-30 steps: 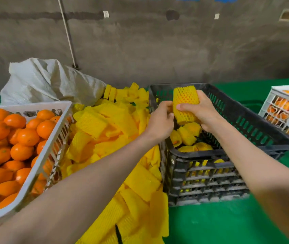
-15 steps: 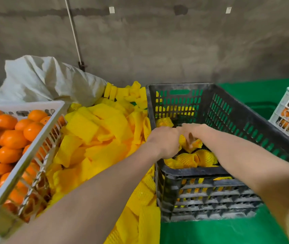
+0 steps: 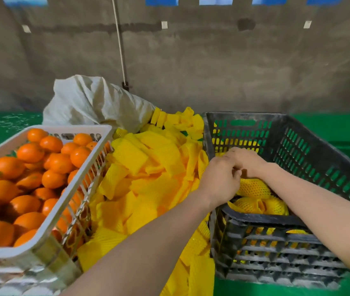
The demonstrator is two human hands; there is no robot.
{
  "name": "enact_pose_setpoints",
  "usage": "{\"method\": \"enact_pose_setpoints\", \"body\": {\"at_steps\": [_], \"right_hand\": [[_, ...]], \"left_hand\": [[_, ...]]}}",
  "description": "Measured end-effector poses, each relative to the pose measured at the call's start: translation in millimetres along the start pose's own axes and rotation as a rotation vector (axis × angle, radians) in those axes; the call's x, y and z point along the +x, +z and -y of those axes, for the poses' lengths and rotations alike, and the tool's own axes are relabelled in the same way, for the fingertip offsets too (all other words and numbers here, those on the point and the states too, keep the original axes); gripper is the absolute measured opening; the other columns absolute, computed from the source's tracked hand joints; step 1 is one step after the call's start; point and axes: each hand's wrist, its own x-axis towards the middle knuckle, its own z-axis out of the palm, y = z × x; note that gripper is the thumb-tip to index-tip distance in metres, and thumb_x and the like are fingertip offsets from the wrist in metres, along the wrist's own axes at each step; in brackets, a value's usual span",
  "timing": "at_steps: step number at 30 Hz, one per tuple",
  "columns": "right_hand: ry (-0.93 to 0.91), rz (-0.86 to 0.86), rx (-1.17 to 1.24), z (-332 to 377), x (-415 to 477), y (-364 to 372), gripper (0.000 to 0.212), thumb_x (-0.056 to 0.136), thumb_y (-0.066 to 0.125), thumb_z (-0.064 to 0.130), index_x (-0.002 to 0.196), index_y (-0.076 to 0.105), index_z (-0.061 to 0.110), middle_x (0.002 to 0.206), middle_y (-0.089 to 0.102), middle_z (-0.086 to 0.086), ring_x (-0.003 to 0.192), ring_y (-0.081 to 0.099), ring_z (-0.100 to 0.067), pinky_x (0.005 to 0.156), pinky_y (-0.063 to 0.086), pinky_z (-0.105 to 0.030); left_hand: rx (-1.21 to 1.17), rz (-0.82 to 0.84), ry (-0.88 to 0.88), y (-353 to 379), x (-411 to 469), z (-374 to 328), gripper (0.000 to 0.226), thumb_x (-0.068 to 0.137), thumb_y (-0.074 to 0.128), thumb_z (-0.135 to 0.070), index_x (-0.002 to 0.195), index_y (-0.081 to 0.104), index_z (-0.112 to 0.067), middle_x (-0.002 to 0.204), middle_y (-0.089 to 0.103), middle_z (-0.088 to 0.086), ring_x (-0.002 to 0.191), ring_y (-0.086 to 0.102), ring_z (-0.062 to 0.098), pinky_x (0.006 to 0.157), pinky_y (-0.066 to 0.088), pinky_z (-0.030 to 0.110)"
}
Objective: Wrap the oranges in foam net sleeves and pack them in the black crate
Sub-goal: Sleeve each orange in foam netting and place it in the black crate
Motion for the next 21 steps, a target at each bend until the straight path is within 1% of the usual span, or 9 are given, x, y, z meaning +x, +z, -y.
{"method": "enact_pose_setpoints", "body": {"at_steps": [3,5,6,8,10,12,16,19,21], "right_hand": [[-0.114,-0.374,0.069,14,-14,-15,0.04,0.089,0.058,0.021,0.128,0.053,0.013,0.13,0.053,-0.009,0.118,0.05,-0.027,0.098,0.041,-0.039],[-0.116,-0.597,0.226,23,-24,-22,0.031,0.087,0.062,0.018,0.117,0.061,0.009,0.119,0.061,-0.011,0.111,0.056,-0.03,0.094,0.044,-0.04],[-0.12,-0.662,0.307,34,-29,-26,0.025,0.087,0.062,0.014,0.111,0.063,0.007,0.112,0.064,-0.013,0.105,0.058,-0.031,0.091,0.045,-0.04],[-0.185,-0.744,0.401,62,-36,-33,0.016,0.085,0.063,0.008,0.1,0.067,0.003,0.099,0.067,-0.014,0.092,0.062,-0.032,0.082,0.046,-0.036],[-0.266,-0.746,0.439,91,-41,-36,0.011,0.084,0.064,0.005,0.094,0.068,0.003,0.092,0.068,-0.012,0.085,0.063,-0.029,0.078,0.042,-0.027],[-0.336,-0.713,0.459,118,-44,-39,0.01,0.084,0.065,0.006,0.093,0.069,0.004,0.091,0.068,-0.01,0.086,0.062,-0.024,0.076,0.036,-0.018],[-0.441,-0.635,0.491,173,-46,-40,0.009,0.082,0.066,0.005,0.091,0.069,0.004,0.089,0.069,-0.009,0.086,0.063,-0.024,0.078,0.043,-0.028],[-0.5,-0.587,0.524,212,-43,-40,0.009,0.081,0.067,0.003,0.09,0.069,0.003,0.088,0.069,-0.01,0.086,0.064,-0.025,0.075,0.038,-0.018],[-0.519,-0.533,0.523,241,-38,-38,0.012,0.084,0.065,0.008,0.095,0.068,0.005,0.093,0.069,-0.008,0.09,0.062,-0.022,0.077,0.038,-0.018]], "left_hand": [[0.029,0.121,0.094,-19,-19,12,0.02,0.093,0.055,-0.012,0.102,0.068,0.001,0.107,0.066,0.017,0.11,0.052,0.029,0.1,0.035,0.036],[0.043,0.268,0.141,-37,-29,17,0.027,0.097,0.051,-0.017,0.112,0.066,0.001,0.123,0.061,0.016,0.125,0.045,0.026,0.109,0.026,0.032],[0.043,0.317,0.141,-47,-33,20,0.03,0.098,0.05,-0.018,0.12,0.062,-0.002,0.134,0.056,0.014,0.131,0.041,0.024,0.11,0.025,0.029],[0.054,0.347,0.123,-66,-41,23,0.034,0.097,0.053,-0.02,0.126,0.059,-0.006,0.139,0.052,0.01,0.13,0.045,0.022,0.104,0.034,0.03],[0.066,0.32,0.112,-83,-51,28,0.031,0.095,0.057,-0.021,0.121,0.064,-0.006,0.129,0.061,0.009,0.117,0.055,0.023,0.093,0.041,0.03],[0.081,0.248,0.091,-102,-64,38,0.028,0.094,0.058,-0.022,0.117,0.066,-0.007,0.121,0.066,0.007,0.11,0.059,0.021,0.088,0.041,0.027],[0.039,0.098,-0.018,-148,-91,71,0.024,0.093,0.06,-0.021,0.112,0.068,-0.01,0.112,0.07,0.002,0.099,0.064,0.016,0.077,0.04,0.016],[0.083,-0.001,-0.077,-188,-108,98,0.023,0.092,0.061,-0.019,0.112,0.069,-0.009,0.11,0.07,0.002,0.095,0.065,0.014,0.075,0.042,0.016],[0.125,-0.068,-0.159,-221,-122,122,0.023,0.093,0.06,-0.019,0.112,0.068,-0.009,0.111,0.069,0.004,0.095,0.064,0.015,0.076,0.044,0.018]]}}
